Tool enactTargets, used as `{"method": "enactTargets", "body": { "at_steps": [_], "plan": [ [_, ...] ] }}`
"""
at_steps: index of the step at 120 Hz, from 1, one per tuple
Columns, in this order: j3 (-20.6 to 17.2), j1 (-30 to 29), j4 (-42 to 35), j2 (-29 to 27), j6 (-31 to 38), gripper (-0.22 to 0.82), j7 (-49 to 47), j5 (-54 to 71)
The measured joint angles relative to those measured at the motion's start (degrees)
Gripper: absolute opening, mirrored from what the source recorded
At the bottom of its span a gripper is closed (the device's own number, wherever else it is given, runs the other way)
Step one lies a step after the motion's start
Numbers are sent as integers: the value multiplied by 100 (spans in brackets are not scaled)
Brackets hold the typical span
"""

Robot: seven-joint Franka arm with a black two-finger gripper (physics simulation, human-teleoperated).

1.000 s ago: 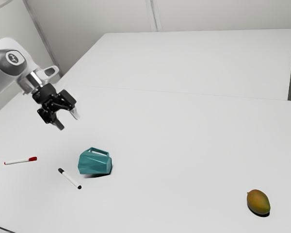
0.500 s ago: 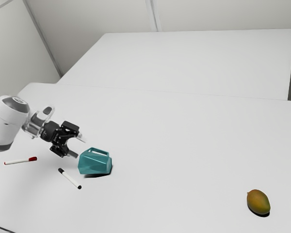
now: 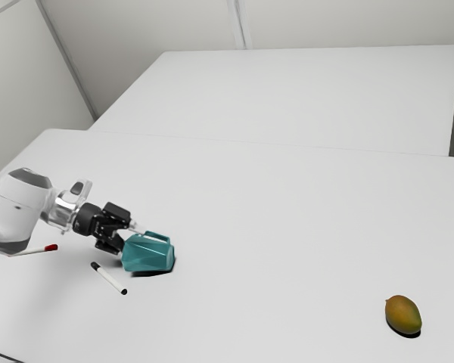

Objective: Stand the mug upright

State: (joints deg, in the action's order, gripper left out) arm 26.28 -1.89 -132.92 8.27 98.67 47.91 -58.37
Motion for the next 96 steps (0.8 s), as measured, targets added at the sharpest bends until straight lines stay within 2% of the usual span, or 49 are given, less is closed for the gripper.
{"method": "enactTargets", "body": {
  "at_steps": [8, 15, 33, 45, 68, 96],
  "plan": [
    [0, 5, 12, -2, -42, 21, 138, -3],
    [0, 6, 33, -9, -75, 9, 246, -5],
    [-3, 38, 72, -69, -134, -7, 477, 17],
    [-23, 79, 85, -120, -150, -11, 609, 36],
    [-78, 166, 187, -391, -135, -14, 777, 117],
    [-793, 463, 1606, -452, 92, -14, 404, 2016]
  ]
}}
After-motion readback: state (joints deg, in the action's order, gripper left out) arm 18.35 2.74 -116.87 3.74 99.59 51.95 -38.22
